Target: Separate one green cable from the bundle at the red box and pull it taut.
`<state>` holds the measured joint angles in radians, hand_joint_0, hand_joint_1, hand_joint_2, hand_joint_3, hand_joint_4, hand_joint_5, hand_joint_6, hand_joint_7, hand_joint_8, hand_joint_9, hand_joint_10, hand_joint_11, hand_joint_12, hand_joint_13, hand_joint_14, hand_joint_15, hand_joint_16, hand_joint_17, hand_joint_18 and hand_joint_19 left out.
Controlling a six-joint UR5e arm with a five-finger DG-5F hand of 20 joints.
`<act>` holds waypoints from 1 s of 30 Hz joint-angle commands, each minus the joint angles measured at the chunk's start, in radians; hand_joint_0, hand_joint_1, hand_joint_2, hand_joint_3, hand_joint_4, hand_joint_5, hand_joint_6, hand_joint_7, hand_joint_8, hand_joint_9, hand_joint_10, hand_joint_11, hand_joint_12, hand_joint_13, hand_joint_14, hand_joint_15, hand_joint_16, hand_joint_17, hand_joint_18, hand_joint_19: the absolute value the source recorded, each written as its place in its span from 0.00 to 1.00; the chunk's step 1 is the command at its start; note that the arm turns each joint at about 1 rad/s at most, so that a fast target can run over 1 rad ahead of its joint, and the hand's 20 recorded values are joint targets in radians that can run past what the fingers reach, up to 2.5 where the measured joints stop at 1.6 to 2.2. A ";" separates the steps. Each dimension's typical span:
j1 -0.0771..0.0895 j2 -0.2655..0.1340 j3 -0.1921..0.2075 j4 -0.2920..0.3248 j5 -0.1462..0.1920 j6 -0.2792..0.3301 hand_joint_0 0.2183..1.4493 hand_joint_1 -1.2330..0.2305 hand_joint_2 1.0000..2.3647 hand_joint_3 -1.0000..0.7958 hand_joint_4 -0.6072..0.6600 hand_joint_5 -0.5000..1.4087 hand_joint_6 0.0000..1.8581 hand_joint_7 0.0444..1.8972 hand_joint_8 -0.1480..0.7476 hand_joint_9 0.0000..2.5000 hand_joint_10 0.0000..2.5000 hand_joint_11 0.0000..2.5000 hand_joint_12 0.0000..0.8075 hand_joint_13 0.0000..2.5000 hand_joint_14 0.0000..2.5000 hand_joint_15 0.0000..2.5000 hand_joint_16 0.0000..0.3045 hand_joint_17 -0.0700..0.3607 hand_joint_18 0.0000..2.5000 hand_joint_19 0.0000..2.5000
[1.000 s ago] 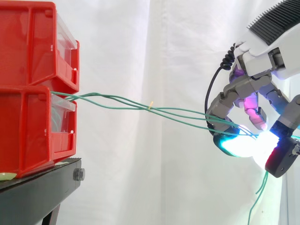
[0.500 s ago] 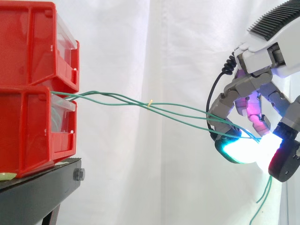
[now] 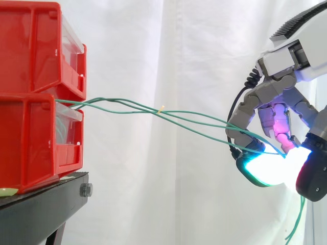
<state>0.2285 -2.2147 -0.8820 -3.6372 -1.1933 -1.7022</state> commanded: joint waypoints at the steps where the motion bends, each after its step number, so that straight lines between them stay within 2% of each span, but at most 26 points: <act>1: 0.000 0.000 0.000 -0.001 -0.002 0.065 0.40 0.36 0.01 0.38 0.53 0.33 0.27 0.69 0.41 0.72 0.00 0.10 0.50 0.47 0.01 0.21 0.15 0.40 0.32 0.24; 12: 0.000 0.000 -0.002 -0.018 -0.011 0.259 0.40 0.36 0.01 0.38 0.54 0.33 0.27 0.69 0.40 0.72 0.00 0.10 0.51 0.47 0.01 0.21 0.15 0.40 0.33 0.24; 18: 0.000 0.000 -0.002 -0.041 -0.035 0.315 0.40 0.36 0.01 0.38 0.54 0.33 0.27 0.69 0.40 0.72 0.00 0.10 0.51 0.47 0.01 0.21 0.15 0.40 0.33 0.24; 23: -0.002 0.000 -0.002 -0.075 -0.063 0.392 0.40 0.36 0.01 0.38 0.53 0.33 0.27 0.69 0.41 0.73 0.00 0.10 0.51 0.47 0.01 0.21 0.15 0.39 0.33 0.24; 30: -0.005 0.000 -0.003 -0.104 -0.077 0.437 0.40 0.36 0.01 0.38 0.53 0.33 0.27 0.69 0.40 0.72 0.00 0.10 0.51 0.47 0.01 0.21 0.15 0.39 0.33 0.24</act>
<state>0.2256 -2.2151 -0.8847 -3.7284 -1.2638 -1.2868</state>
